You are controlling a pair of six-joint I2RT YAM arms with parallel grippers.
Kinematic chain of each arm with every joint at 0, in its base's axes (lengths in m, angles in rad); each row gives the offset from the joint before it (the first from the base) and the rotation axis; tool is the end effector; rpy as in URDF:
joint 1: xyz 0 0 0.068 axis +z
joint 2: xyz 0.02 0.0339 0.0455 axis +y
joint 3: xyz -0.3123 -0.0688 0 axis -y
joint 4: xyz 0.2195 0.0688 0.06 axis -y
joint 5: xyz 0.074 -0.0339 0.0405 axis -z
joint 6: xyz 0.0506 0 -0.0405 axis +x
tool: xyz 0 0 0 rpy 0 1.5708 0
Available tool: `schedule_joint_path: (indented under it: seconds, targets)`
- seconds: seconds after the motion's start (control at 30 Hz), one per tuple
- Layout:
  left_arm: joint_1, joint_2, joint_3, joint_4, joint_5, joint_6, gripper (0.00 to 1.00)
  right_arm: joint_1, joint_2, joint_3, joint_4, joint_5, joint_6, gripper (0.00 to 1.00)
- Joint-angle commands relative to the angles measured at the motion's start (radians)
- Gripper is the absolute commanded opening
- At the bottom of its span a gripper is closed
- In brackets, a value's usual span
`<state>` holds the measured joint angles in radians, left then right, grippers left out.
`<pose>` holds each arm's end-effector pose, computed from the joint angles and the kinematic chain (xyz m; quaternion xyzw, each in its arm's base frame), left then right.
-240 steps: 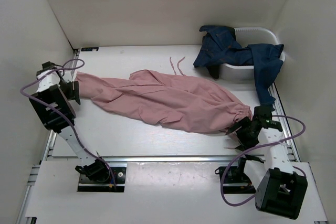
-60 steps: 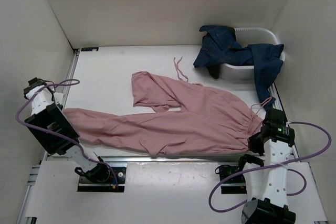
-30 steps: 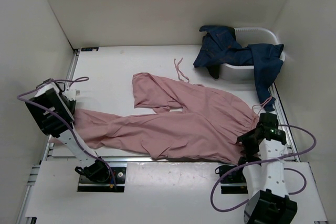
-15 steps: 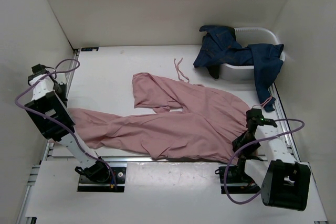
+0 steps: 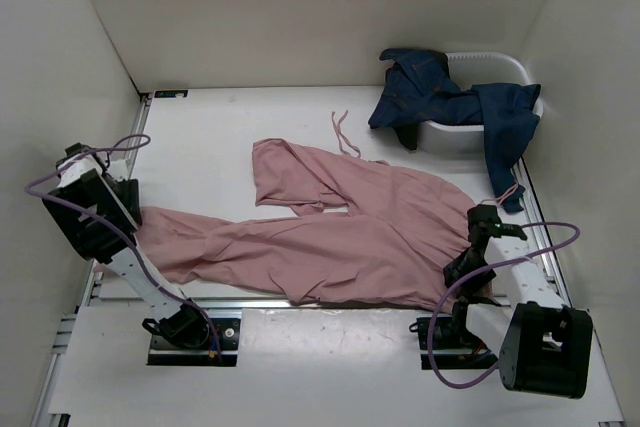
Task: Fold and stack the trousers
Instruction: Flatten the trousers out
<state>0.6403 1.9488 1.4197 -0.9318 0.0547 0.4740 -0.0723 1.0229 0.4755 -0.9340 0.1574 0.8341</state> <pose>0.2973 0.2180 0.2210 -0.0814 0.9948 0.0059 0.0610 0.0862 -0.0142 0.1936 0.4392 0.8938 -0.0564 0.0705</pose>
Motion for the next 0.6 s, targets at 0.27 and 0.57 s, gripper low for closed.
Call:
schedule_joint_path:
  seconds: [0.27,0.57]
  targets:
    - [0.016,0.052,0.033,-0.027,0.208,-0.002,0.14,0.014,0.106,0.017,0.084,0.088,0.007,0.54]
    - [0.059,-0.056,0.185,-0.007,0.162,-0.066,0.14,0.014,0.169,0.046,0.093,0.134,-0.016,0.54]
